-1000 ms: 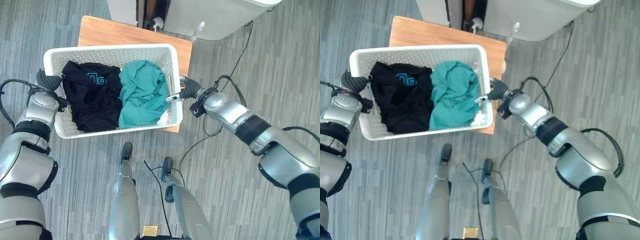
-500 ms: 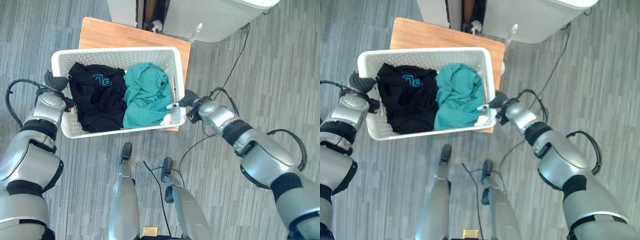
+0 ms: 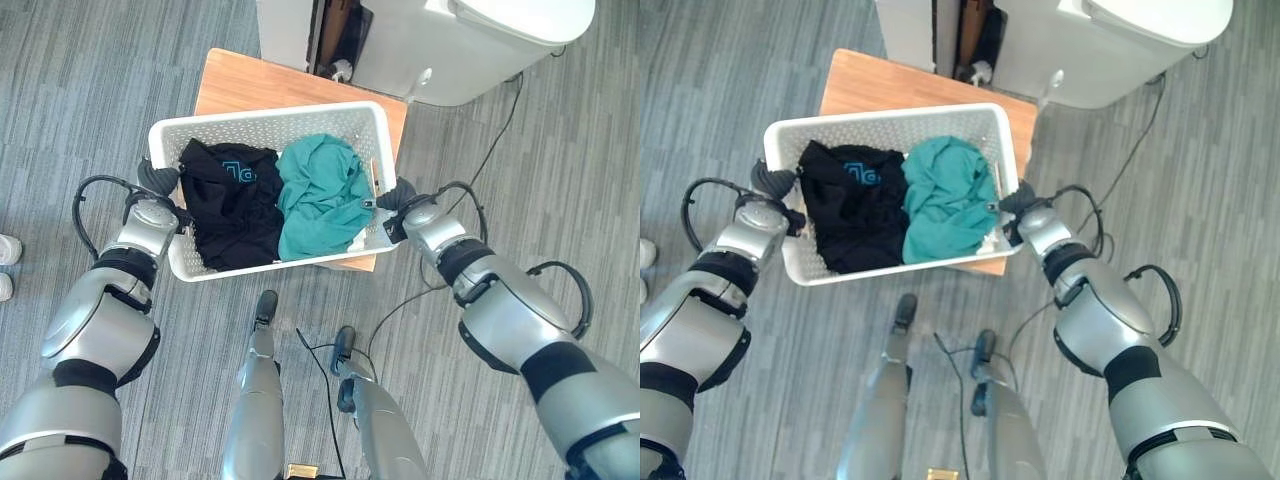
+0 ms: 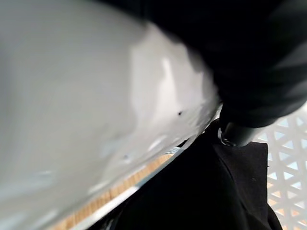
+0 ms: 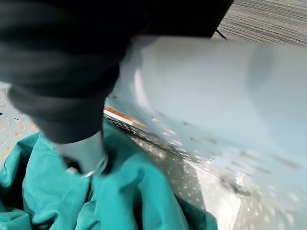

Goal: Grab the laundry basket,head to the washer,open it,put in the laundry and shut it.

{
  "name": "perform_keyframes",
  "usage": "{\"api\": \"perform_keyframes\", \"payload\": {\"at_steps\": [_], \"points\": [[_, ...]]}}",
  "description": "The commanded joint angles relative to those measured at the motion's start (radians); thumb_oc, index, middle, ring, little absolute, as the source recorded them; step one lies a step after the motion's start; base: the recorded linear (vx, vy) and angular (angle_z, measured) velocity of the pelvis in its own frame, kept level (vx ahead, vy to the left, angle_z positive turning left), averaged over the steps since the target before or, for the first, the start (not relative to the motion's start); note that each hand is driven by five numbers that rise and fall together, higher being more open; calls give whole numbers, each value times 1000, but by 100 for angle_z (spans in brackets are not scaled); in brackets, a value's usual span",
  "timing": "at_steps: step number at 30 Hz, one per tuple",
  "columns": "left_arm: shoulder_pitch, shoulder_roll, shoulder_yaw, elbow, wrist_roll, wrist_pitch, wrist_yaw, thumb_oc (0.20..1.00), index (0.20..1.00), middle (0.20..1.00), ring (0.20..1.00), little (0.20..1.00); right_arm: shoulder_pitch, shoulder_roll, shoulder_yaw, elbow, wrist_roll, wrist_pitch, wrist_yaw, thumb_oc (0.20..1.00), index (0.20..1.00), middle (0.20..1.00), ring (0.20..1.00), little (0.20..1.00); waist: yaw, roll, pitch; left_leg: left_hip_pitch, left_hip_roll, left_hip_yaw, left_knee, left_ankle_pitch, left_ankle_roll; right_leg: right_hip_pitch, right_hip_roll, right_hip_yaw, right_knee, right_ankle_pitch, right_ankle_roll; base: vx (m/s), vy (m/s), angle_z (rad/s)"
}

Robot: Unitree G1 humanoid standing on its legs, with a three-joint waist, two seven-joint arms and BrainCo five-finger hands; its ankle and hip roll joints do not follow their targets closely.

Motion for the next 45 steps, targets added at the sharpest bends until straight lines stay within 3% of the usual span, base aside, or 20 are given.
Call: {"api": "perform_keyframes", "payload": {"at_steps": [1,5,9,17,19,20,22,24,25,28,29,32,37,40,41,42,43,44,45], "points": [[26,-177,0,-72,-15,-20,-80,200,200,200,200,200,-38,3,-14,1,-26,9,11,200,200,200,200,200,19,-31,138,9,-5,-8,61,-98,55,115,-62,34,-181,177,35,0,0,0],[108,-157,40,-176,-30,-42,-73,200,200,200,200,200,3,-60,-17,-118,-50,6,15,200,200,200,200,200,6,-27,115,39,-5,-3,54,-107,58,127,-68,43,-170,168,35,13,13,2],[228,-118,104,-340,-25,-63,-72,200,200,200,200,200,86,-164,-62,-370,-70,-14,7,200,200,200,200,200,-12,-26,80,81,-4,13,53,-124,62,142,-76,54,-150,156,37,40,21,-2],[521,-38,215,-694,86,-81,-153,200,200,200,200,200,457,-424,-288,-811,-54,-63,74,200,200,200,200,200,-58,-7,-30,308,14,124,35,-193,82,243,-95,26,-108,157,60,118,34,-26],[553,-34,228,-723,94,-79,-166,200,200,200,200,200,524,-441,-320,-856,-62,-63,91,200,200,200,200,200,-68,-4,-53,334,12,139,28,-197,87,251,-100,25,-106,160,63,123,37,-60],[581,-32,227,-762,130,-82,-197,200,200,200,200,200,629,-498,-383,-912,-52,-76,129,200,200,200,200,200,-89,12,-91,391,10,164,18,-210,91,282,-107,27,-101,157,70,81,4,-43],[581,-32,226,-762,130,-82,-197,200,200,200,200,200,631,-498,-384,-913,-52,-76,130,200,200,200,200,200,-89,10,-93,388,9,164,16,-207,91,279,-108,28,-102,159,70,71,14,-38],[618,-48,218,-848,161,-89,-250,200,200,200,200,200,862,-581,-534,-1019,-11,-85,188,200,200,200,200,200,-135,35,-160,481,-4,203,-14,-222,99,325,-121,55,-103,173,85,118,34,-32],[618,-48,217,-848,161,-89,-250,200,200,200,200,200,863,-581,-535,-1020,-11,-85,188,200,200,200,200,200,-134,35,-160,482,-4,204,-14,-222,99,325,-121,56,-103,173,85,99,49,-29],[608,-105,179,-862,202,-83,-299,200,200,200,200,200,1082,-601,-662,-1134,30,-88,245,200,200,200,200,200,-184,56,-210,557,-21,244,-39,-243,109,358,-135,91,-115,174,100,69,58,-48],[607,-108,176,-860,202,-84,-298,200,200,200,200,200,1089,-602,-668,-1138,30,-87,245,200,200,200,200,200,-179,57,-209,560,-21,245,-40,-244,109,359,-135,93,-116,173,100,22,37,-32],[560,-165,124,-828,239,-86,-321,200,200,200,200,200,1238,-567,-754,-1228,82,-100,262,200,200,200,200,200,-228,73,-236,595,-39,274,-42,-269,123,362,-145,146,-119,171,116,27,58,-39],[509,-205,73,-781,276,-88,-338,200,200,200,200,200,1318,-511,-788,-1281,125,-105,265,200,200,200,200,200,-263,80,-242,611,-57,313,-23,-300,142,343,-148,216,-117,189,137,-15,59,-53],[453,-252,49,-717,290,-100,-330,200,200,200,200,200,1304,-450,-763,-1271,148,-118,249,200,200,200,200,200,-285,85,-227,609,-74,369,-5,-323,154,308,-162,266,-144,280,171,-118,38,-45],[416,-263,37,-682,314,-105,-317,200,200,200,200,200,1284,-408,-735,-1255,169,-125,236,200,200,200,200,200,-274,91,-212,596,-65,427,11,-326,156,266,-188,155,-149,304,154,-248,-17,-108],[398,-263,34,-676,323,-106,-308,200,200,200,200,200,1283,-389,-723,-1257,180,-134,231,200,200,200,200,200,-267,99,-203,593,-54,456,11,-322,157,270,-202,51,-128,265,136,-188,-20,-158],[398,-263,34,-676,323,-106,-308,200,200,200,200,200,1283,-389,-723,-1257,180,-134,231,200,200,200,200,200,-270,100,-201,594,-54,454,12,-323,157,272,-202,48,-127,263,135,-102,-12,-200],[379,-264,34,-658,331,-106,-298,200,200,200,200,200,1288,-355,-695,-1250,177,-132,237,200,200,200,200,200,-266,115,-207,602,-32,491,5,-333,156,303,-199,-68,-54,160,114,-67,-40,-125],[377,-268,39,-648,330,-107,-294,200,200,200,200,200,1285,-342,-679,-1242,179,-134,239,200,200,200,200,200,-268,113,-210,604,-26,517,9,-330,158,311,-193,-83,-14,134,106,-100,-80,-77]]}}
